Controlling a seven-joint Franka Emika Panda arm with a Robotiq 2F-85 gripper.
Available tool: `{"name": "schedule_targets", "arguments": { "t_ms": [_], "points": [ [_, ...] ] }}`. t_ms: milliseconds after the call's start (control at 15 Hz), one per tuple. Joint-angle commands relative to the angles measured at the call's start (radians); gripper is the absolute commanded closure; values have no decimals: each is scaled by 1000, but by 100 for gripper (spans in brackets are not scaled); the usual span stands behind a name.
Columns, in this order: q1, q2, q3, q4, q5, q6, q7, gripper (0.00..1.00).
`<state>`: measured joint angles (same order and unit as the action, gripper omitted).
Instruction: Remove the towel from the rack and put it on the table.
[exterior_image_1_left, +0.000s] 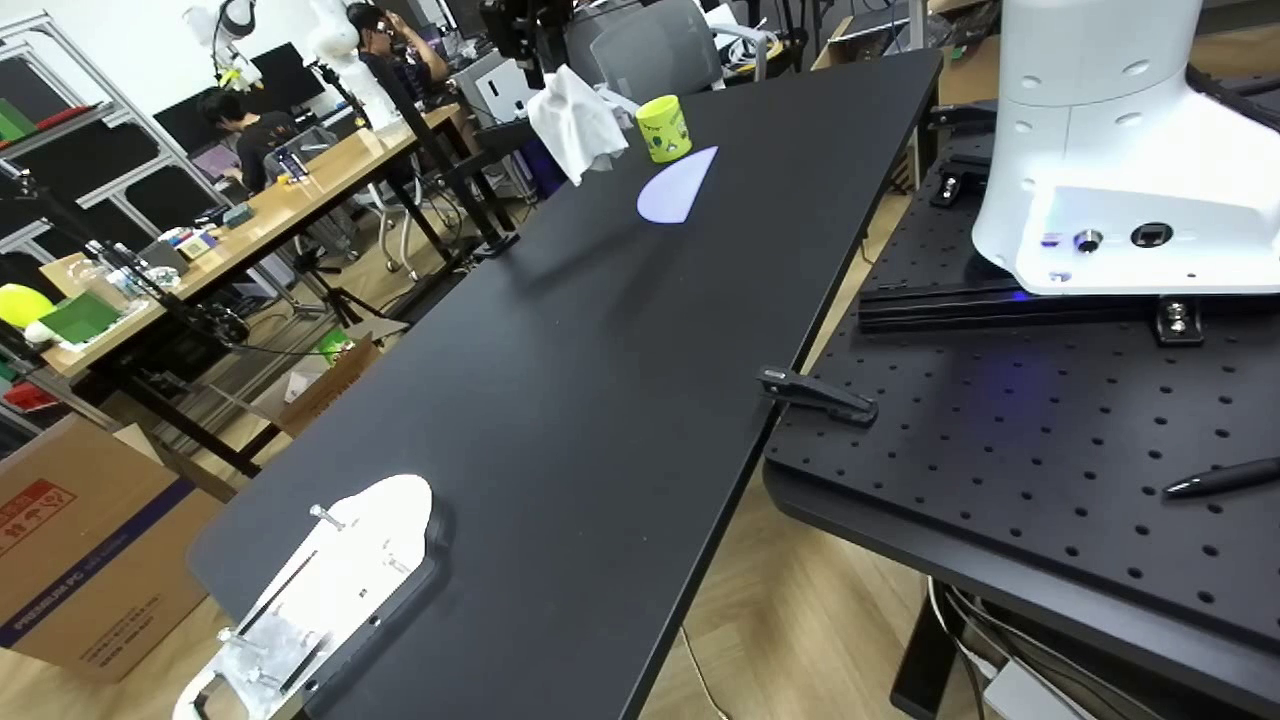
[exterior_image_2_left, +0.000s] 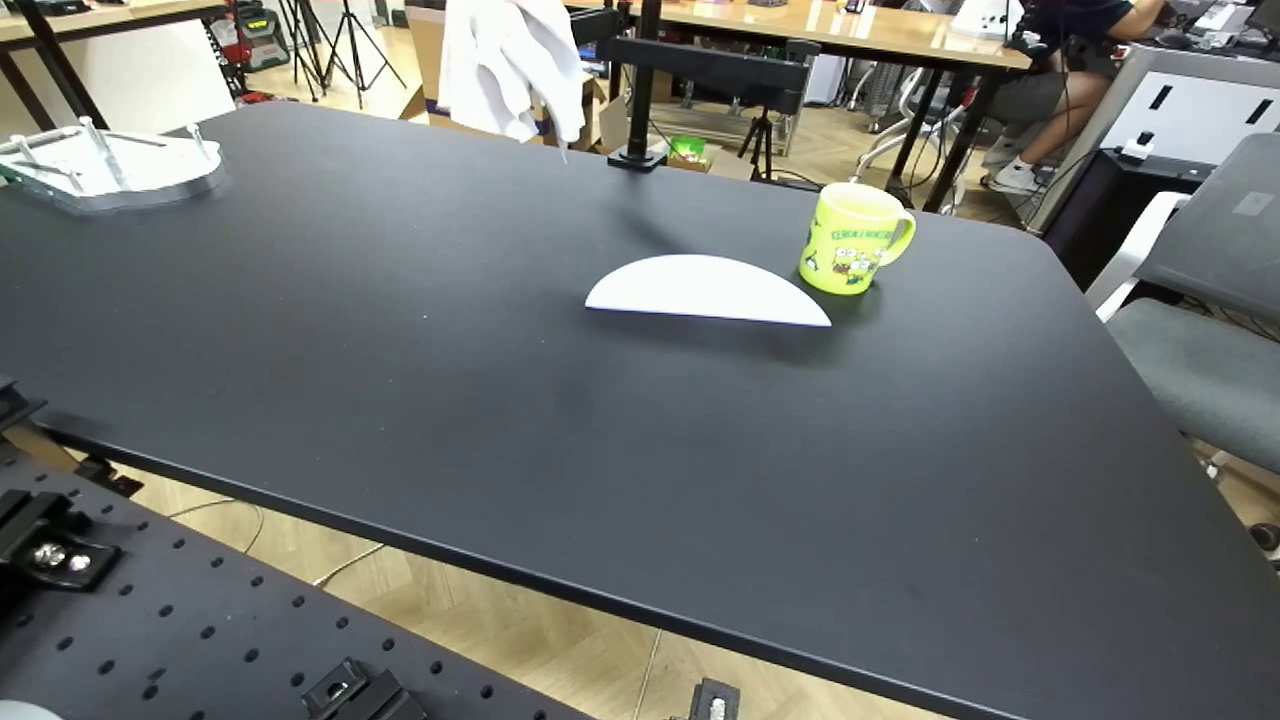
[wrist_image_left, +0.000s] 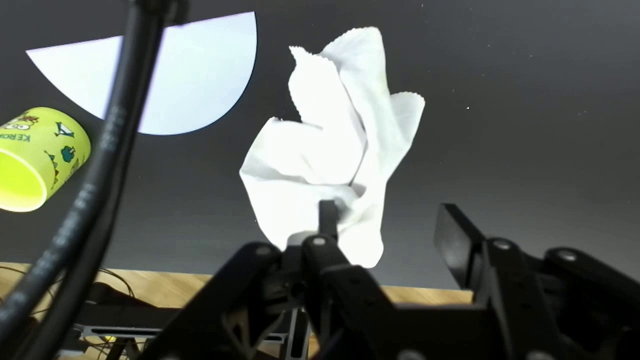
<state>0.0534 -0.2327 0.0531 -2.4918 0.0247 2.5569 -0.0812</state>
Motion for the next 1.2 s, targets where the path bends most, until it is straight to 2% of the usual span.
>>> {"name": "schedule_targets", "arguments": {
  "t_ms": [0, 200, 267, 800, 1133],
  "points": [
    [10, -8, -20, 22, 37, -51, -14, 75],
    [9, -26, -29, 18, 60, -91, -15, 96],
    [6, -36, -31, 14, 64, -103, -13, 100],
    [-14, -109, -52, -8, 50, -167, 4, 100],
    [-59, -210, -44, -8, -34, -158, 41, 100]
  ]
}}
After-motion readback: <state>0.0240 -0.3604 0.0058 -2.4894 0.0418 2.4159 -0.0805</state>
